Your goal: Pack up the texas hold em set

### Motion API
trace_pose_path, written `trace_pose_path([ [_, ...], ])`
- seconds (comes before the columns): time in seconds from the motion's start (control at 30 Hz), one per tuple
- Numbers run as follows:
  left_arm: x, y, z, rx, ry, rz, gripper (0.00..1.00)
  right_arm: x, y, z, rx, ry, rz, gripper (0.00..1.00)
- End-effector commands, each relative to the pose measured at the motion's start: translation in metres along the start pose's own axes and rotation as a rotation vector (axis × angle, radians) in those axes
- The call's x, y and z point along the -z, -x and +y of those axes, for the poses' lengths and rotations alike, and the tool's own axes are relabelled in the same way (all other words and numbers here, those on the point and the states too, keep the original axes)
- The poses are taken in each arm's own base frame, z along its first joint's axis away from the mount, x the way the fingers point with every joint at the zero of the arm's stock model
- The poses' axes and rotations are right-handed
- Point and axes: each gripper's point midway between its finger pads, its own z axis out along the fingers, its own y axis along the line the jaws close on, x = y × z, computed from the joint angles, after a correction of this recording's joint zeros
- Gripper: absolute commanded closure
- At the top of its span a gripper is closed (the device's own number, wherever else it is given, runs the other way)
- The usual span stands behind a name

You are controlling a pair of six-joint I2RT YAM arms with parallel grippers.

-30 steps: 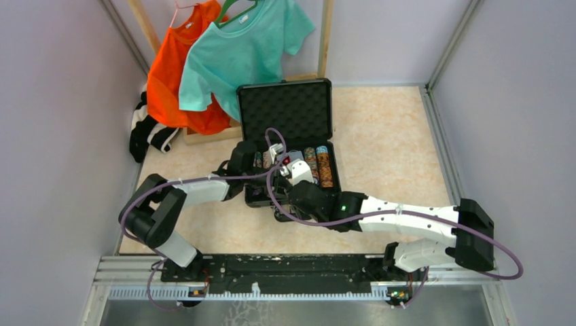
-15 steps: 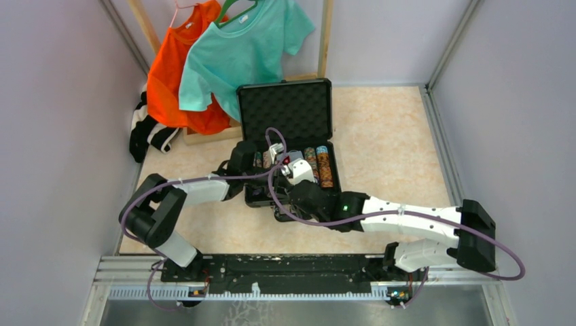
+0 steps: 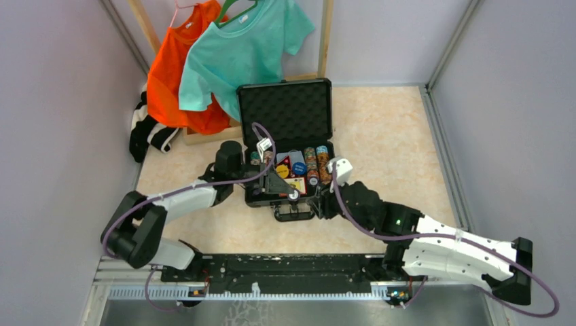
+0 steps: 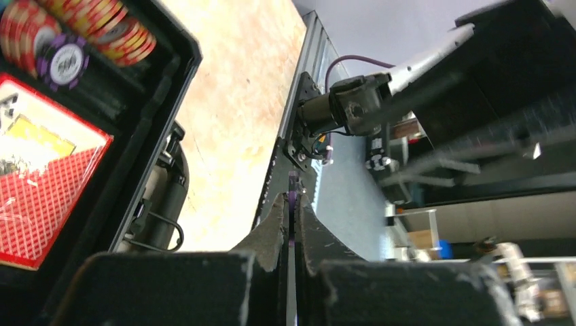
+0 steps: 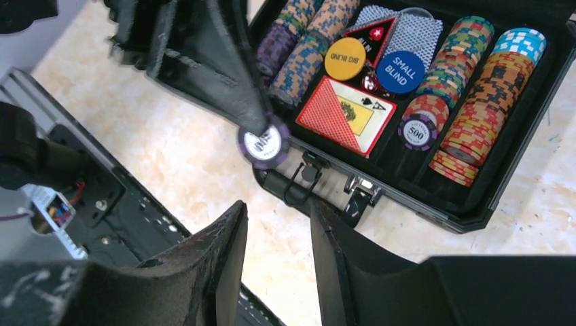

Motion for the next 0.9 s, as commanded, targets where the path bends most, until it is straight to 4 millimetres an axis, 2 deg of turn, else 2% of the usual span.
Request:
trace_pose_path([
  [0.0,0.010,0.008,-0.036,-0.355,-0.088,-0.104,1.00,0.009,0.027,0.021,-0.103,0.213,-0.083,0.61],
  [0.13,0.020,0.003,-0.059,-0.548,-0.153,-0.183,1.00,0.012,0.033,0.029,-0.108,0.324,-0.071,0.68],
  [0.2,0.021,0.000,-0.062,-0.593,-0.167,-0.198,1.00,0.012,0.033,0.038,-0.083,0.377,-0.051,0.71],
  [0.43,0.022,-0.008,-0.073,-0.686,-0.231,-0.222,1.00,0.009,0.034,0.063,-0.035,0.516,-0.025,0.71],
  [0.63,0.025,-0.016,-0.084,-0.734,-0.289,-0.209,1.00,0.007,0.034,0.064,-0.016,0.528,-0.031,0.71],
  [0.87,0.026,-0.030,-0.090,-0.768,-0.343,-0.174,1.00,0.004,0.038,0.064,-0.009,0.525,-0.047,0.82],
])
